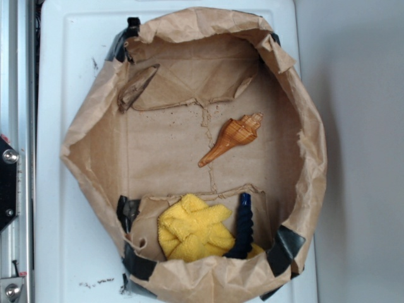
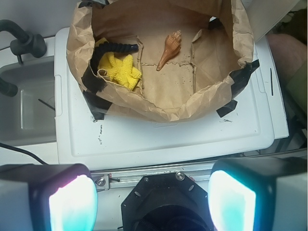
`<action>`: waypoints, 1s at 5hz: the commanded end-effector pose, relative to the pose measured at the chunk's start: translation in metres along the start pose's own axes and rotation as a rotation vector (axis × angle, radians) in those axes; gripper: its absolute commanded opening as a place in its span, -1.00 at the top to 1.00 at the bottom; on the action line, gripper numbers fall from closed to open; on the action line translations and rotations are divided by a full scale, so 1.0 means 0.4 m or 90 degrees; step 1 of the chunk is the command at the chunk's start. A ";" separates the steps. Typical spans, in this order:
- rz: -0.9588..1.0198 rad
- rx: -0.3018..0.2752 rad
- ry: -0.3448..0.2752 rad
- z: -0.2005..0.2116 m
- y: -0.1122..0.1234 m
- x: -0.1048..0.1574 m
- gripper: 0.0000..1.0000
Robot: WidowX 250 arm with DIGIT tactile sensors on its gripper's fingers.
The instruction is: Grab the shell.
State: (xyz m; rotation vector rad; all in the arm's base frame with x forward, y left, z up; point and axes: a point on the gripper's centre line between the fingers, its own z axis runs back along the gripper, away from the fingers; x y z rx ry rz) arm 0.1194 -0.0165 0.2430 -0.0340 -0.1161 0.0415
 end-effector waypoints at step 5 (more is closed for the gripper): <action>0.247 -0.096 -0.066 -0.195 0.065 0.323 -1.00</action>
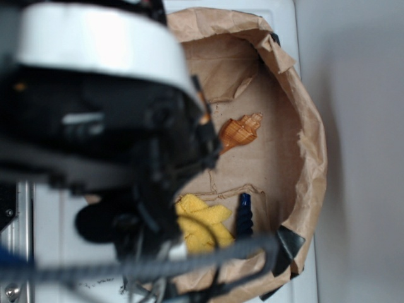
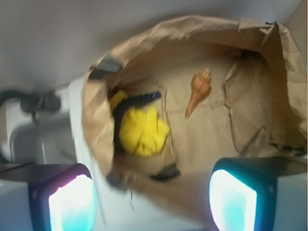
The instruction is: Grab the shell.
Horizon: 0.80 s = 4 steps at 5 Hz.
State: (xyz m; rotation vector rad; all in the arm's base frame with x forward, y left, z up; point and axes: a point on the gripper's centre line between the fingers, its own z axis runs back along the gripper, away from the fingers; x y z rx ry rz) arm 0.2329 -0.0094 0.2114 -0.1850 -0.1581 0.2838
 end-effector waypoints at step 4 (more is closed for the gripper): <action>0.164 0.036 0.012 -0.256 0.143 0.111 -1.00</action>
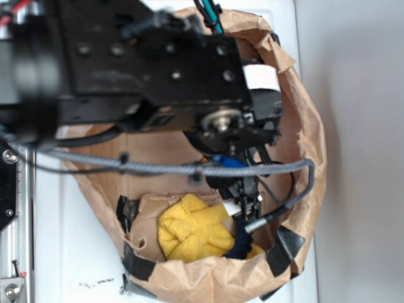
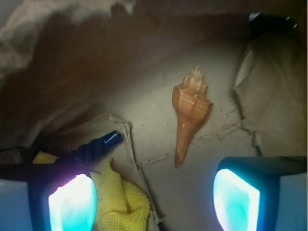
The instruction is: Grab the shell.
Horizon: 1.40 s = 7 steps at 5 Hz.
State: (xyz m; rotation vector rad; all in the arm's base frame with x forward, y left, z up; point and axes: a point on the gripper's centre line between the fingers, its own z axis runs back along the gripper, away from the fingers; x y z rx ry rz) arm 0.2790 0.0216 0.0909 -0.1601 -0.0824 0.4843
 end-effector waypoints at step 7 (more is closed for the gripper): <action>0.129 -0.025 -0.075 -0.074 0.096 0.130 -1.00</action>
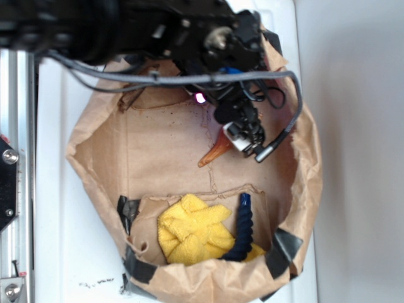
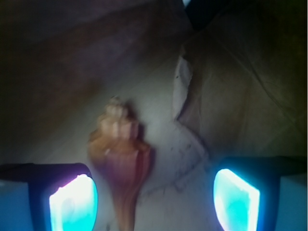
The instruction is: Grab the shell.
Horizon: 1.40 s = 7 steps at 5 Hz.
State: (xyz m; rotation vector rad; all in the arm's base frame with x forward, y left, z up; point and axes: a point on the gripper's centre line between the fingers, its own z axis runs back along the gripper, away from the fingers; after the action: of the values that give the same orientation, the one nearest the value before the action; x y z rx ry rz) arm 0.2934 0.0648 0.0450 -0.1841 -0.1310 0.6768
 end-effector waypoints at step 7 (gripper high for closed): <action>-0.029 0.018 0.018 -0.005 -0.056 -0.034 -1.00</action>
State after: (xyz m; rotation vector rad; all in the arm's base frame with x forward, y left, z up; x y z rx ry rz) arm 0.2955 0.0371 0.0347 -0.1543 -0.0611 0.6464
